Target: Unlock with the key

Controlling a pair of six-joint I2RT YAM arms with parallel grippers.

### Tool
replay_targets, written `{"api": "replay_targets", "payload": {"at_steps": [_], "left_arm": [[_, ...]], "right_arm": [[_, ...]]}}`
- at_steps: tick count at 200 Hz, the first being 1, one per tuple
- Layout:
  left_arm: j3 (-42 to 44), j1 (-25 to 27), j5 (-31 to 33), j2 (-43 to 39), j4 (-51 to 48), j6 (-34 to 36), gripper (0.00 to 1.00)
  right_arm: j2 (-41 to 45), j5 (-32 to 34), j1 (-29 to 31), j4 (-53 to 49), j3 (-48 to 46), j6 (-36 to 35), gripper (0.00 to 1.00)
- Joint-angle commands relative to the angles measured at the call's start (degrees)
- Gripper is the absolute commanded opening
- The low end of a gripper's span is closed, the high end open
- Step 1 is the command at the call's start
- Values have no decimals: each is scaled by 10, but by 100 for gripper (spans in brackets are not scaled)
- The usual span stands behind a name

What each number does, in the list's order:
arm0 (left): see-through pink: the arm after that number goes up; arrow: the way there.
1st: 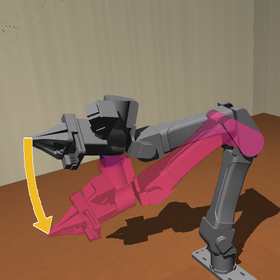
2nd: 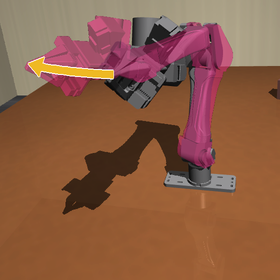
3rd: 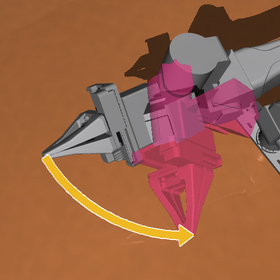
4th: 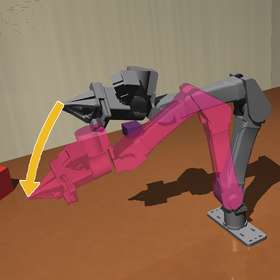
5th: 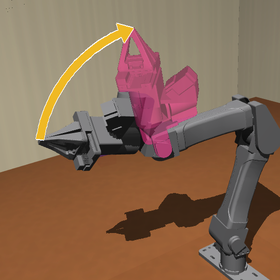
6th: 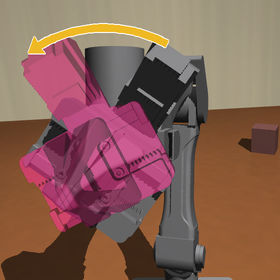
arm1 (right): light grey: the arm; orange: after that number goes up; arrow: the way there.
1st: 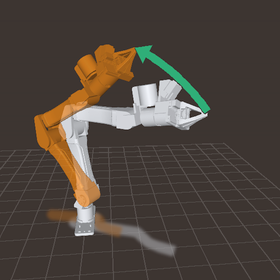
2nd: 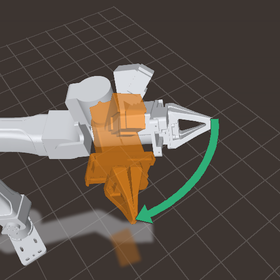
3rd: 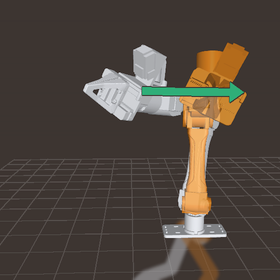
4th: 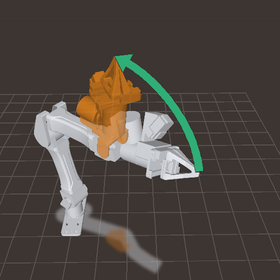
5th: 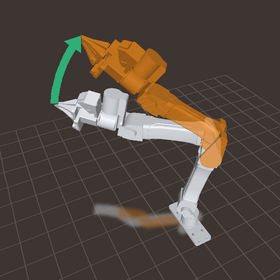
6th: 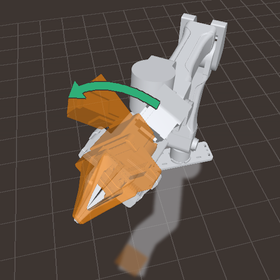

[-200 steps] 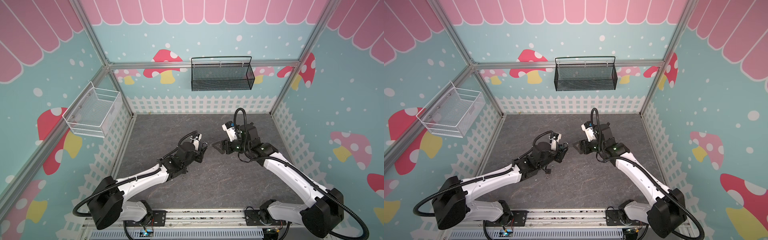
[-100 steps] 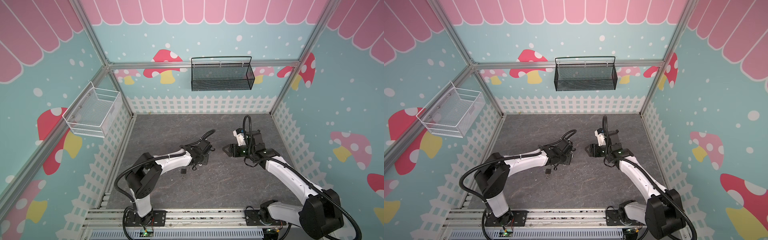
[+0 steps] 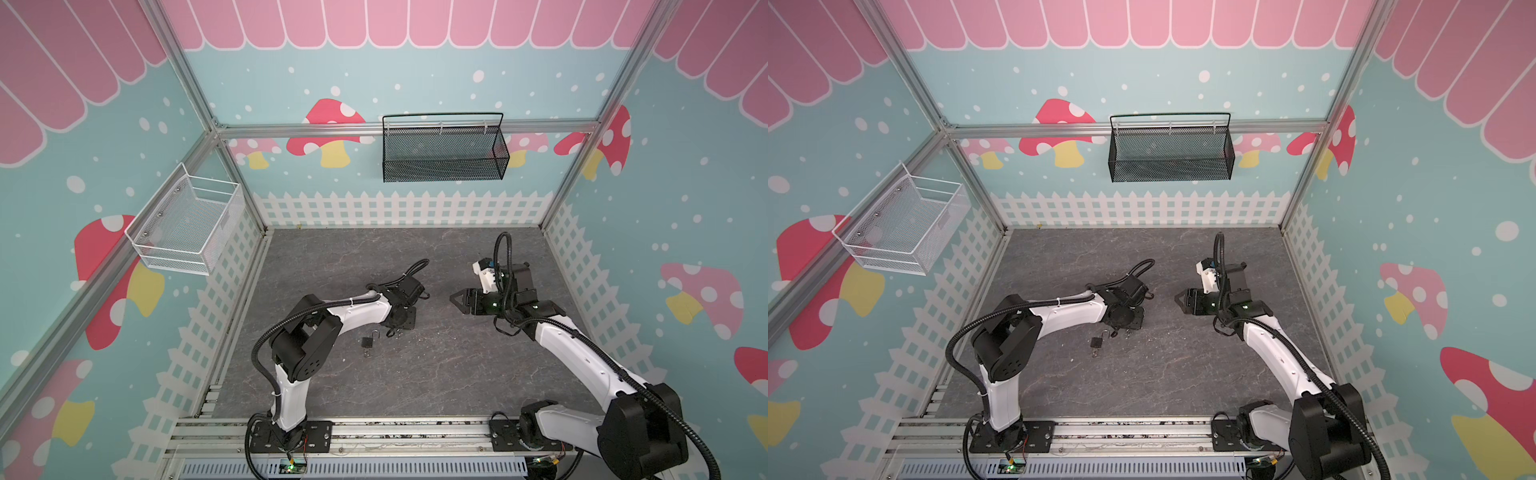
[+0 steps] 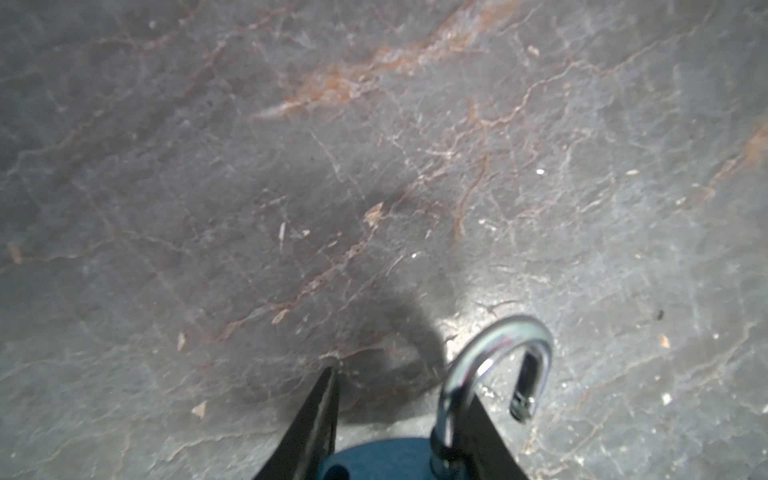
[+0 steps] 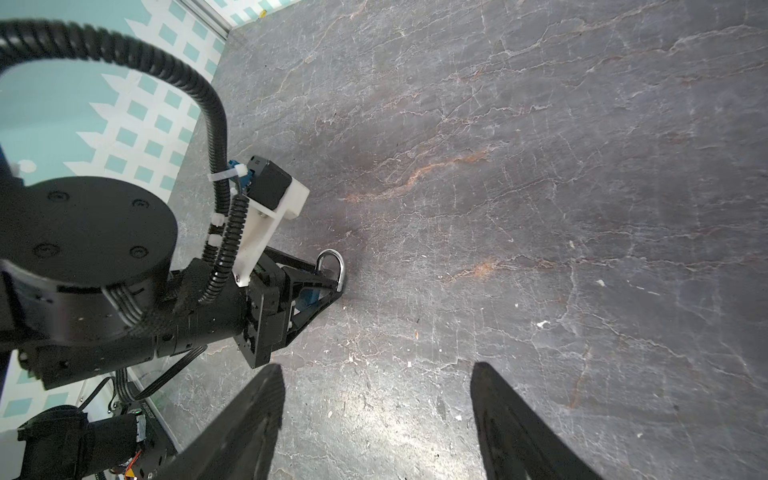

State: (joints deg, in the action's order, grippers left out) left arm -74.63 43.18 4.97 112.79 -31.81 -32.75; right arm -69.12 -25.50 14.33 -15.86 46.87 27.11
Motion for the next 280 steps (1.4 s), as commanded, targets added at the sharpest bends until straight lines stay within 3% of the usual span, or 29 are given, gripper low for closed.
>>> {"api": "replay_targets", "payload": {"at_steps": [1, 68, 109, 147, 172, 182, 212, 242, 258, 280], "left_arm": [[-10, -3, 3, 24, -25, -17, 2], [-22, -5, 15, 24, -48, -10, 39], [-29, -8, 15, 5, -49, -13, 49], [-33, -15, 12, -55, -47, -19, 51], [-6, -30, 20, -144, -10, -14, 52], [10, -43, 33, -183, 4, -12, 58], [87, -128, 109, -312, 33, 1, 66], [180, -274, 201, -415, 66, 27, 87], [246, -340, 263, -449, 124, 57, 95], [335, -398, 296, -460, 236, 103, 99]], "right_arm": [[7, -13, -5, 13, -10, -3, 74], [10, -17, -10, 16, -12, 1, 74], [15, -4, -13, 20, -10, 0, 74], [15, 31, -24, 33, 2, 3, 74], [12, 115, -40, 53, 15, 1, 77], [11, 168, -49, 68, 11, 3, 79], [-2, 289, -95, 133, -32, 14, 83], [-16, 424, -125, 230, -101, -2, 91], [-32, 484, -137, 291, -130, -24, 99], [-52, 531, -144, 413, -179, -82, 98]]}}
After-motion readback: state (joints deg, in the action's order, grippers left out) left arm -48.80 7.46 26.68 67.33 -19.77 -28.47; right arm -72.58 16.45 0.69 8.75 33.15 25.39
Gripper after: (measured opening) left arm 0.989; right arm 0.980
